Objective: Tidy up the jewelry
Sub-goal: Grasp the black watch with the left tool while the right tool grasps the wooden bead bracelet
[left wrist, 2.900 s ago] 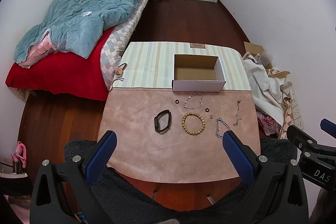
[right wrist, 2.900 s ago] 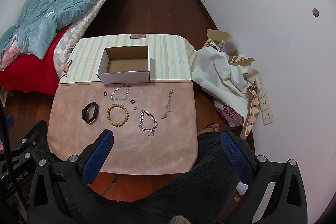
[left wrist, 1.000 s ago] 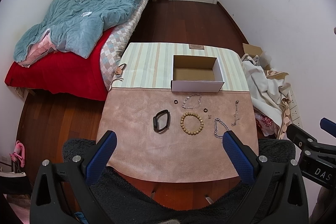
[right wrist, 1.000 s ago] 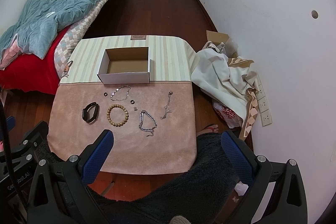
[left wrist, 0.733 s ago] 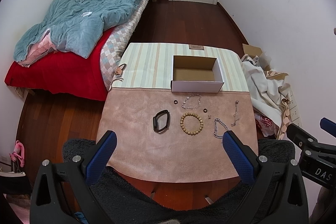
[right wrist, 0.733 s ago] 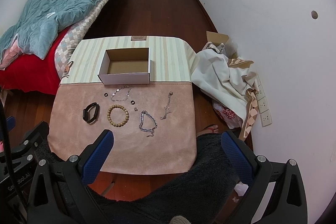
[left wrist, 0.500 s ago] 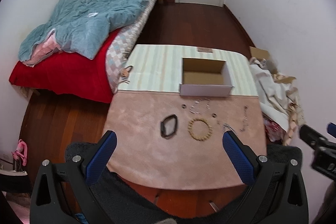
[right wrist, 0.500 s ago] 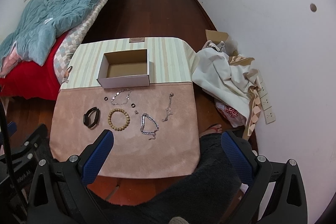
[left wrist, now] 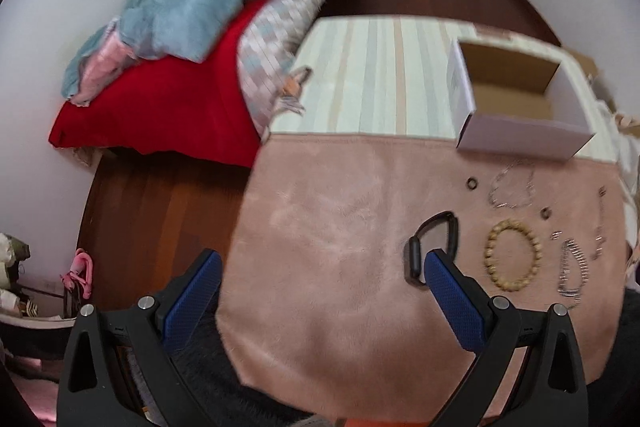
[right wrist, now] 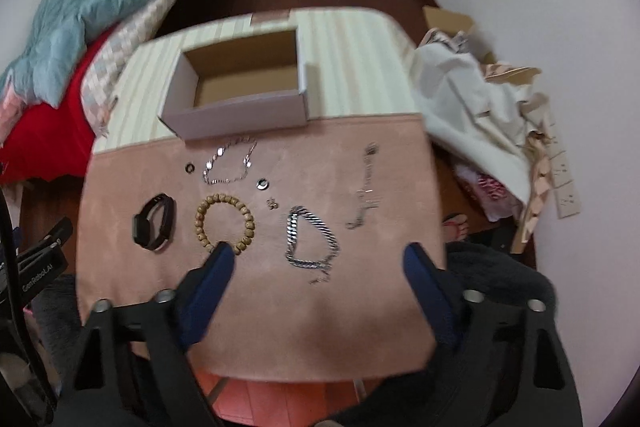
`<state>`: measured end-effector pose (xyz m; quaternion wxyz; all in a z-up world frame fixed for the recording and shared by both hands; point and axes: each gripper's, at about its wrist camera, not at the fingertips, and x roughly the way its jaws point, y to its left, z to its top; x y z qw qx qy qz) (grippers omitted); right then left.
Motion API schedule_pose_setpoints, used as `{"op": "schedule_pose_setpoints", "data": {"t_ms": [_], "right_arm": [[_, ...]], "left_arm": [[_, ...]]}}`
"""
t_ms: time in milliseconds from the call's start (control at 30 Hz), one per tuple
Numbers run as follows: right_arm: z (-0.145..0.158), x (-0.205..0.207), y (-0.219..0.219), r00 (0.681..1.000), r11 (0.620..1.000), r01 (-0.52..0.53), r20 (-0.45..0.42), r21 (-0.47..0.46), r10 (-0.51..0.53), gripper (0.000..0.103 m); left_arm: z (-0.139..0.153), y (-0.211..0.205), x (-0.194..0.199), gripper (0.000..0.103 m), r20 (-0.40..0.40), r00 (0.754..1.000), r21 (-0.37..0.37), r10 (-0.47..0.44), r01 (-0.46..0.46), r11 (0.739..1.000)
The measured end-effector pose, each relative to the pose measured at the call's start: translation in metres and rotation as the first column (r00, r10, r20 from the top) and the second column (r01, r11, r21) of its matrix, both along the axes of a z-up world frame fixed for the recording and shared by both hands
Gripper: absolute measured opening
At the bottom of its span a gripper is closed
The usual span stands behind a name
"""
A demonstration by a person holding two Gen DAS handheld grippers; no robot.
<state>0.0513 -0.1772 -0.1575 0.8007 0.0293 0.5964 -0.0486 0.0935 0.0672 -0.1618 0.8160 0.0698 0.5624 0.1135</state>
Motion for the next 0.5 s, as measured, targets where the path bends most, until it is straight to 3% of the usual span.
{"op": "schedule_pose_setpoints", "data": {"t_ms": [167,333,500], "right_arm": [[-0.062,0.027,0.021,0.997,1.000,-0.007,-0.080,0.028,0.009,0.071],[-0.102,0.042,0.032,0.989,0.999,-0.014,-0.148,0.032,0.019,0.067],[-0.124,0.052,0.041,0.981,0.998,-0.031,-0.190,0.051,0.040,0.059]], "left_arm": [[-0.046,-0.004,0.025,0.102,-0.084,0.995,-0.023,-0.049,0.047,0.999],[-0.078,-0.013,0.043,0.101,-0.160,0.981,-0.074,-0.106,0.095,0.993],[-0.099,-0.021,0.052,0.080,-0.206,0.966,-0.128,-0.156,0.131,0.983]]}}
